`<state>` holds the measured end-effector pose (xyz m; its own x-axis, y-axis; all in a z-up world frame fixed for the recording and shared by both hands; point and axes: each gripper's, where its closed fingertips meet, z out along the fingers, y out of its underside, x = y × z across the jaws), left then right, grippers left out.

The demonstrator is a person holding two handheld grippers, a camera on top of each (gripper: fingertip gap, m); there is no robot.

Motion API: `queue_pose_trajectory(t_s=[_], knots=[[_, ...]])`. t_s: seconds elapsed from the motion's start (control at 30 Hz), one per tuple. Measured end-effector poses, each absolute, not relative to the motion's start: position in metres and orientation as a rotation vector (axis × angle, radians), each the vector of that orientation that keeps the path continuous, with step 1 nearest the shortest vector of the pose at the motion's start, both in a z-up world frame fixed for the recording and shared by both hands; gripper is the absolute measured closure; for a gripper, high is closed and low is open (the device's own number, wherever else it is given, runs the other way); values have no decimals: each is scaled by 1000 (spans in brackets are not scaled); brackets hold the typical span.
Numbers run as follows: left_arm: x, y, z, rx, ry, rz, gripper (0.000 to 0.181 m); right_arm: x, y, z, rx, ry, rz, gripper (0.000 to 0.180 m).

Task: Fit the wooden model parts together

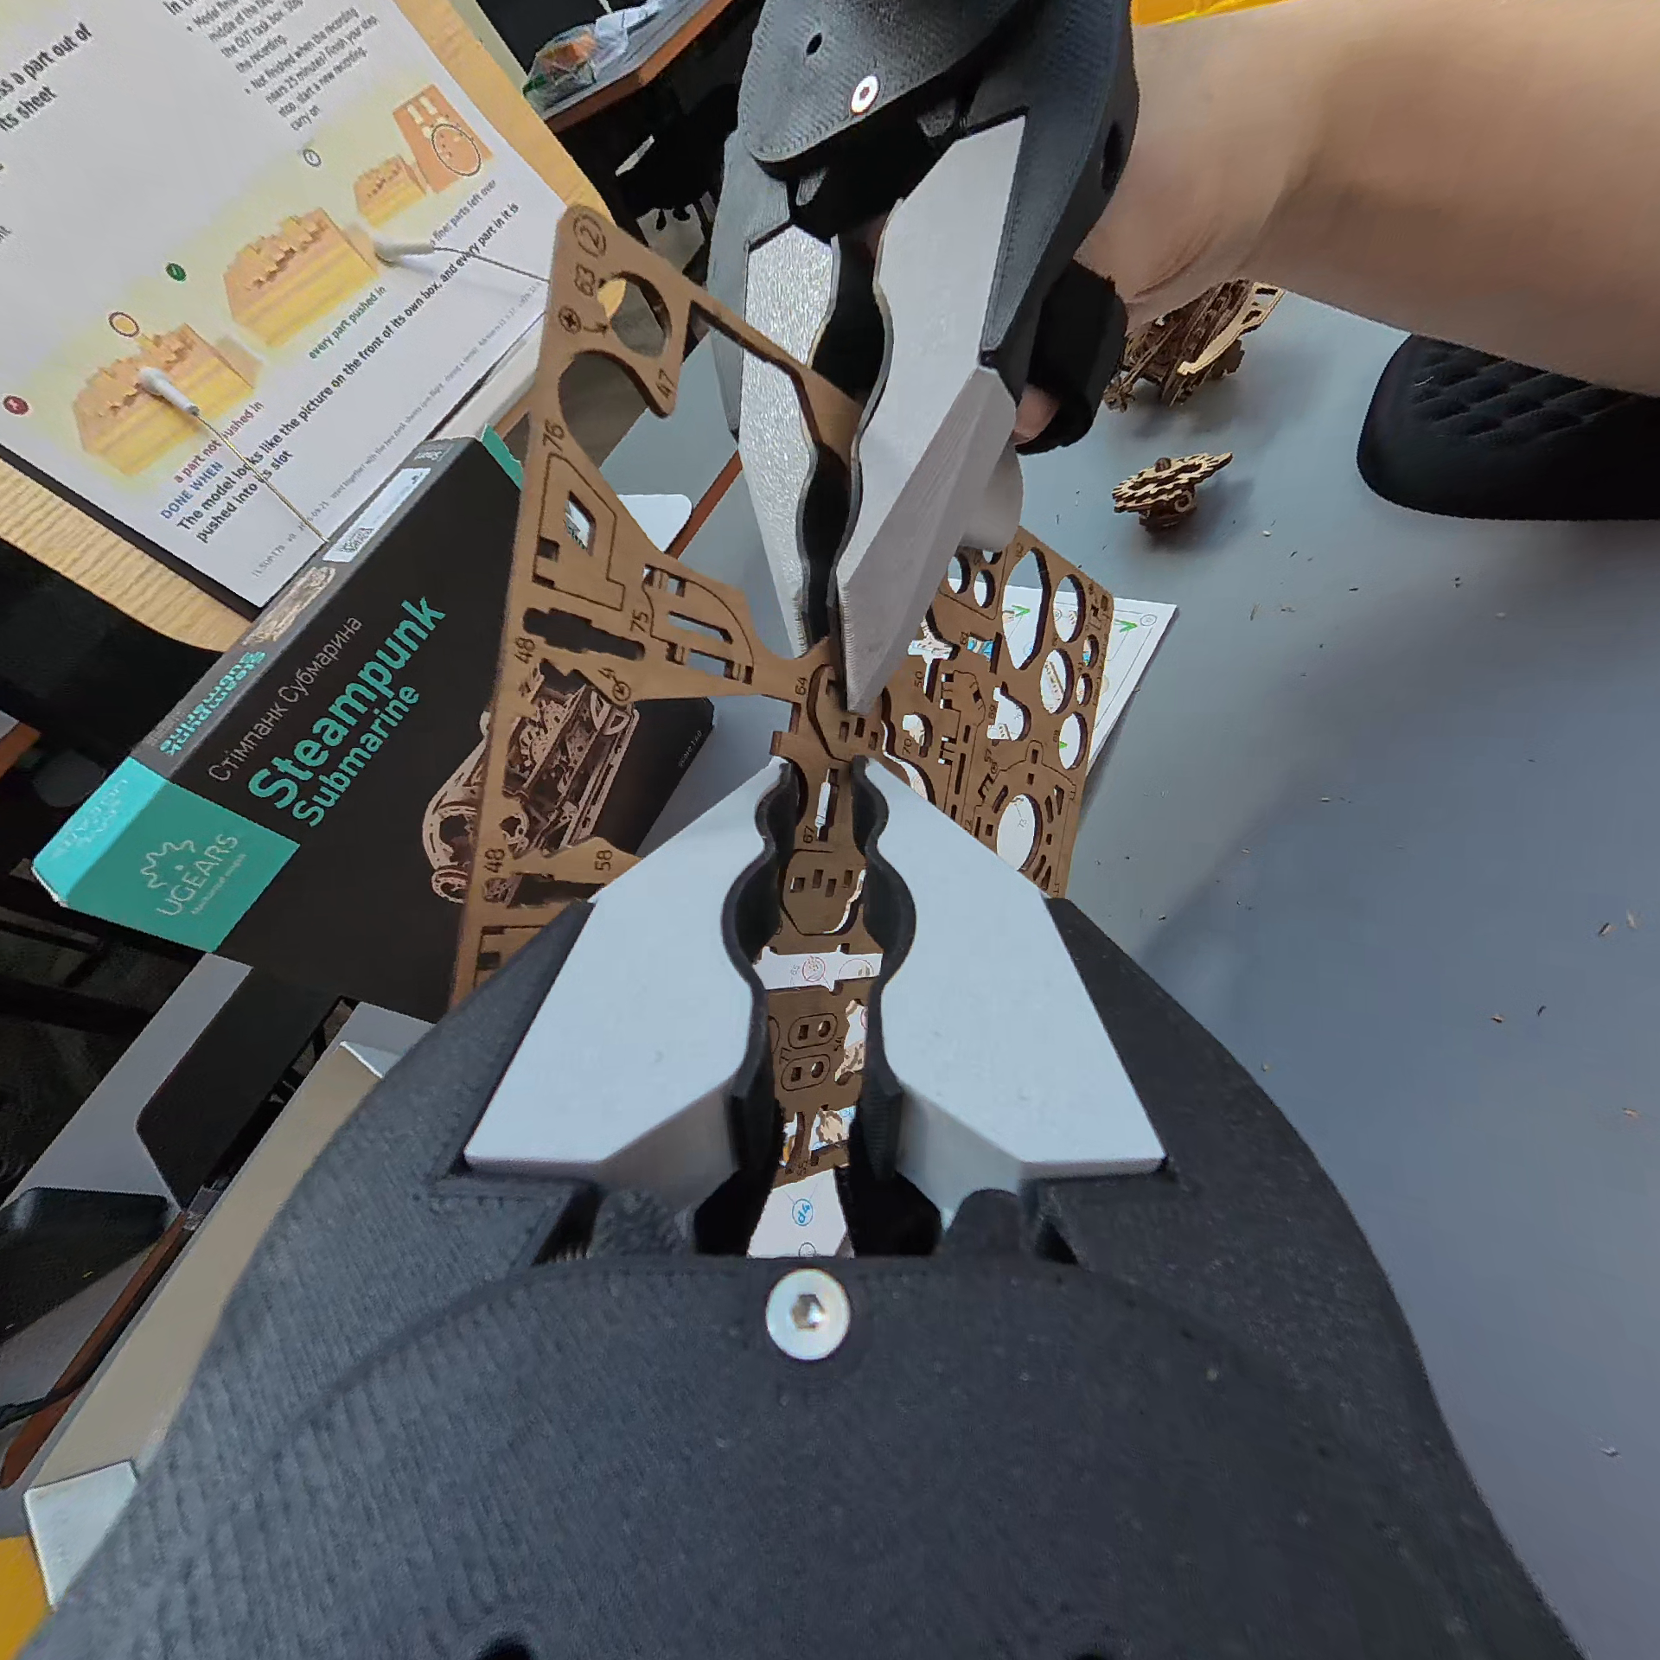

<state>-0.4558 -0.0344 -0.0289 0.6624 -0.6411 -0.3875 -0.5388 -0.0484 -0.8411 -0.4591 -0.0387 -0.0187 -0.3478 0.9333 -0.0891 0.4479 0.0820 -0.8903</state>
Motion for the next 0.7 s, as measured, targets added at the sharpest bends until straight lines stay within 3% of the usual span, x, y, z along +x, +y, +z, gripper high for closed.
queue_pose_trajectory(t_s=[0.03, 0.47, 0.7], knots=[[-456, -35, -29, -1709, 961, -112, 171, -459, -39, -19, -1356, -1851, 1217, 178], [-456, -34, -26, -1732, 894, -201, 172, -464, -38, -22, -1344, -1852, 1095, 172], [-457, -36, -24, -1727, 904, -197, 172, -465, -41, -21, -1348, -1857, 1123, 178]])
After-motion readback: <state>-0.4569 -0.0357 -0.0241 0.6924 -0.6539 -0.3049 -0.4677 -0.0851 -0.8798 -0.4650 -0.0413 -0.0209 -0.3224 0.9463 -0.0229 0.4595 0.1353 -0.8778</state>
